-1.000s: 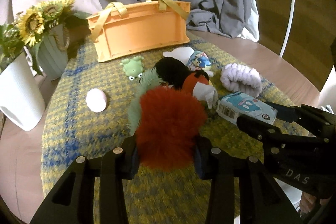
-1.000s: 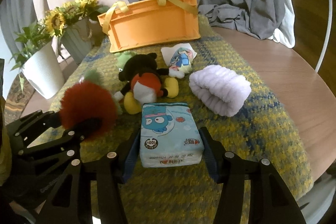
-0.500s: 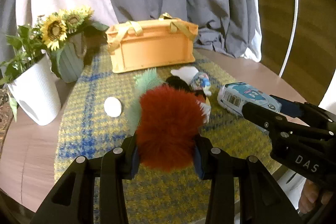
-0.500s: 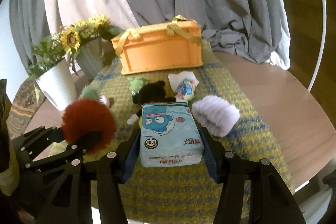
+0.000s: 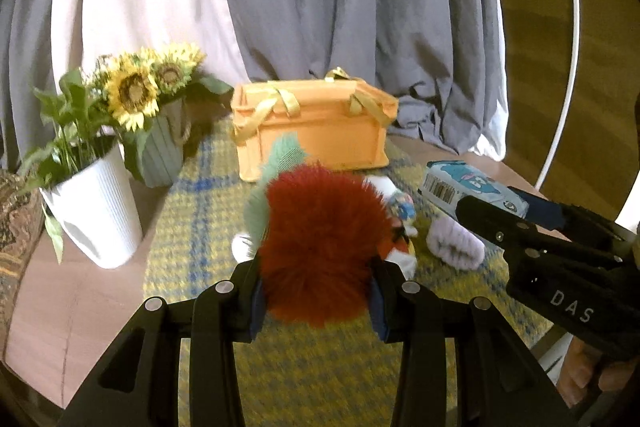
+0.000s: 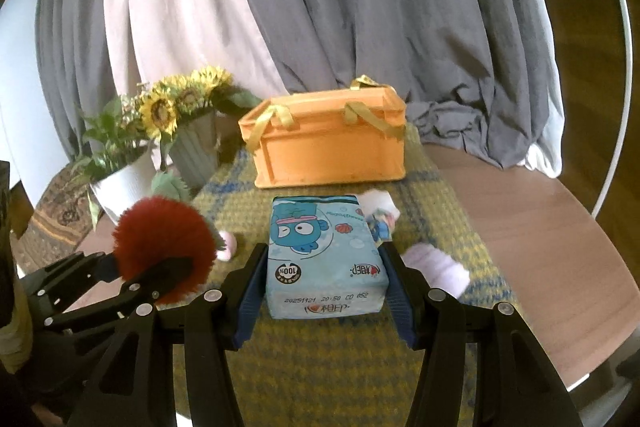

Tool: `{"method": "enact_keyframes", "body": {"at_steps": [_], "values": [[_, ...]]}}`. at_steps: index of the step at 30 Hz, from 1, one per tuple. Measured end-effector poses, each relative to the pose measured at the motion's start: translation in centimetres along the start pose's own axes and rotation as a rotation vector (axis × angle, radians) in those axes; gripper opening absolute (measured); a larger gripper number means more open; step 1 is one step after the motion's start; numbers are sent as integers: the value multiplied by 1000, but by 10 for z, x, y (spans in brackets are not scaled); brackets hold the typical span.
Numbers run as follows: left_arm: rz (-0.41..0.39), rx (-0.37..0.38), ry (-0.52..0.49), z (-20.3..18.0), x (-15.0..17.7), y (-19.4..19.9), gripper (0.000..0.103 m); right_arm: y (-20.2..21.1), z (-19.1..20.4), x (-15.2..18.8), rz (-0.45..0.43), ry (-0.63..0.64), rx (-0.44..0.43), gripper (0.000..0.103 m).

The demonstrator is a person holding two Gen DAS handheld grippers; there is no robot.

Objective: Organize soft objects
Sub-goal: 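Carry the red pompom and blue tissue pack over the orange crate with both tools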

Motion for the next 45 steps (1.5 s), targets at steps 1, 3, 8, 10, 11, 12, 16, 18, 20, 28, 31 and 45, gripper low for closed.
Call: {"method": "enact_keyframes", "body": {"at_steps": [1, 3, 8, 10, 11, 12, 16, 18, 20, 28, 31, 45], "values": [[-8, -2, -1, 2, -3, 0, 40, -2, 2, -3, -5, 0, -2, 56], [-24, -5, -1, 9, -11, -1, 40, -6, 5, -10, -14, 0, -6, 56], [-51, -3, 1, 23, -29, -7, 40, -18, 16, -27, -34, 6, -11, 56], [-61, 3, -4, 30, -38, -10, 40, -22, 20, -34, -45, 5, -8, 56], [-64, 5, -7, 32, -41, -12, 40, -24, 22, -38, -51, 3, -6, 56], [-69, 10, -10, 35, -46, -13, 40, -25, 24, -42, -58, 1, -3, 56], [-90, 23, -32, 45, -61, -20, 40, -32, 31, -55, -85, -13, 18, 56], [-96, 31, -41, 48, -67, -24, 40, -35, 33, -61, -102, -17, 34, 56], [-103, 37, -51, 49, -73, -28, 40, -38, 35, -65, -117, -18, 46, 55], [-122, 14, -52, 47, -92, -46, 40, -59, 28, -81, -144, -9, 53, 53], [-122, -7, -25, 45, -99, -52, 40, -65, 24, -87, -145, -3, 34, 53], [-162, -67, 2, 34, -139, -85, 40, -100, -4, -132, -162, 45, -41, 53]]}}
Point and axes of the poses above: each gripper's, at about its wrist camera, not at the fingertips, and y roughly against the way its jaws point, z to its left, x to its underside, the point moved 2 cm from there along -y, roughly the way its jaws point, and after that the axes turned 1 degree about y, right-handed, at the moved point
